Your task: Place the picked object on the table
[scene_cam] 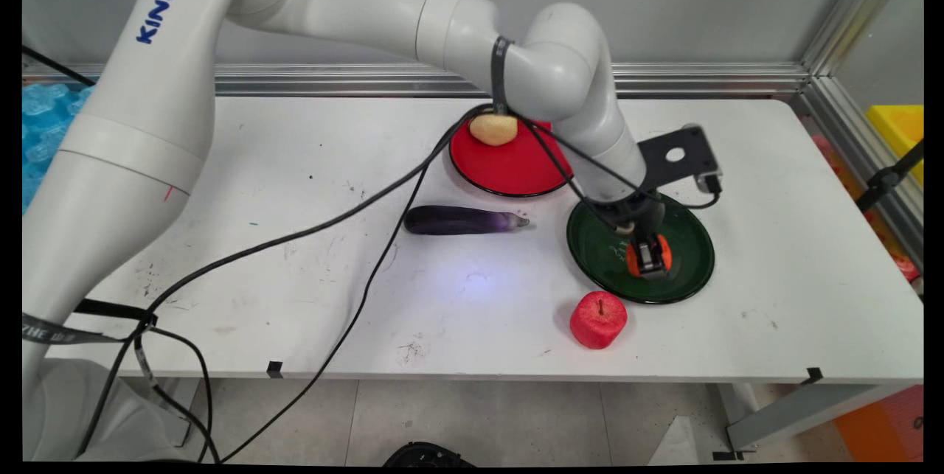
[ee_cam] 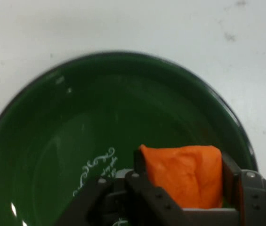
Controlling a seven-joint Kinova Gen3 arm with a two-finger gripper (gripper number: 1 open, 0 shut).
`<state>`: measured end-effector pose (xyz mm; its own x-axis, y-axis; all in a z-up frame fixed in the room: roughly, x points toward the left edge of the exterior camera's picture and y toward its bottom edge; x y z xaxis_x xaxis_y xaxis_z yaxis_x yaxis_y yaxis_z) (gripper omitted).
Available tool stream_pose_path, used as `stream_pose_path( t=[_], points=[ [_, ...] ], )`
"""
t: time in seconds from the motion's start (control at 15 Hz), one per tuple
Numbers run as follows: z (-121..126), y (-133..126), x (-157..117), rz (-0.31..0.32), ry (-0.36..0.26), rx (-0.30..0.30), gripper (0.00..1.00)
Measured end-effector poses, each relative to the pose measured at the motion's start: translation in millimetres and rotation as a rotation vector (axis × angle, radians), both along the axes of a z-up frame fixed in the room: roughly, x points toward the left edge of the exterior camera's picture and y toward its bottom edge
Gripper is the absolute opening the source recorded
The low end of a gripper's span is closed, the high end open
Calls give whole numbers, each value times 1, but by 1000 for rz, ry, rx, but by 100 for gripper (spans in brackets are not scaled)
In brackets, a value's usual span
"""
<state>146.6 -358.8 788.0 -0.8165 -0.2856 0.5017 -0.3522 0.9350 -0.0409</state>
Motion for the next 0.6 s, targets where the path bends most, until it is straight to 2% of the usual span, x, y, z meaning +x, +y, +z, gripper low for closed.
stream_pose_path(
  t=[0.27, 0.6],
  points=[
    [31, 0, 0, -27, 10, 1, 0],
    [62, 8, 17, -54, 0, 20, 0]
  ],
)
